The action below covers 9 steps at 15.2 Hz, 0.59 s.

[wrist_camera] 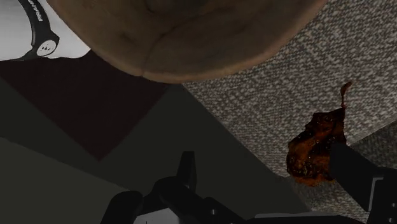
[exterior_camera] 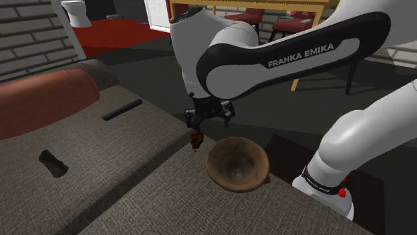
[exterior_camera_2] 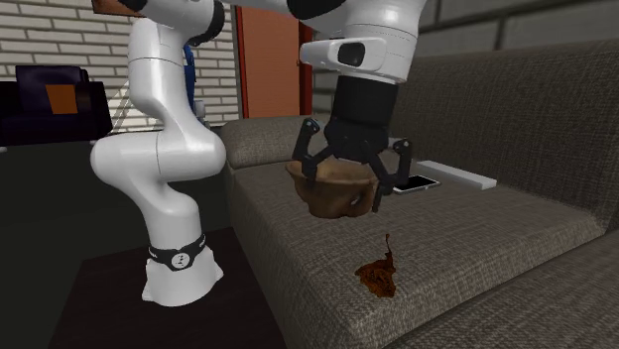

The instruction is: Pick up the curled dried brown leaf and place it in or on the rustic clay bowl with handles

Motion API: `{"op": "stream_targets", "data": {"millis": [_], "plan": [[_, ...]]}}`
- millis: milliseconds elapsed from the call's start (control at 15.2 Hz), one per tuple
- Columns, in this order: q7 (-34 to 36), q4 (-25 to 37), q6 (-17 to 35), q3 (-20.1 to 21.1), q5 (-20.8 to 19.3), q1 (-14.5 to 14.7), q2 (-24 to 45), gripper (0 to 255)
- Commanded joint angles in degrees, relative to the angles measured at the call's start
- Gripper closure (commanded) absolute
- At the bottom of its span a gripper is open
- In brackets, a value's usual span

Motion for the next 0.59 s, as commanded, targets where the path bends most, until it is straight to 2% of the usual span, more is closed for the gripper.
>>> {"op": "stream_targets", "data": {"millis": [0,198,330,528], "plan": [[10.3,4.5,0.4,5.4,-3.1,-3.0,5.9,0],[26.0,11.7,-0.2,12.9,-11.3,-7.1,17.2,0],[35.7,16.3,-1.8,15.8,-17.8,-7.5,25.2,0],[35.7,14.0,0.5,14.8,-17.9,-6.9,25.1,0]]}}
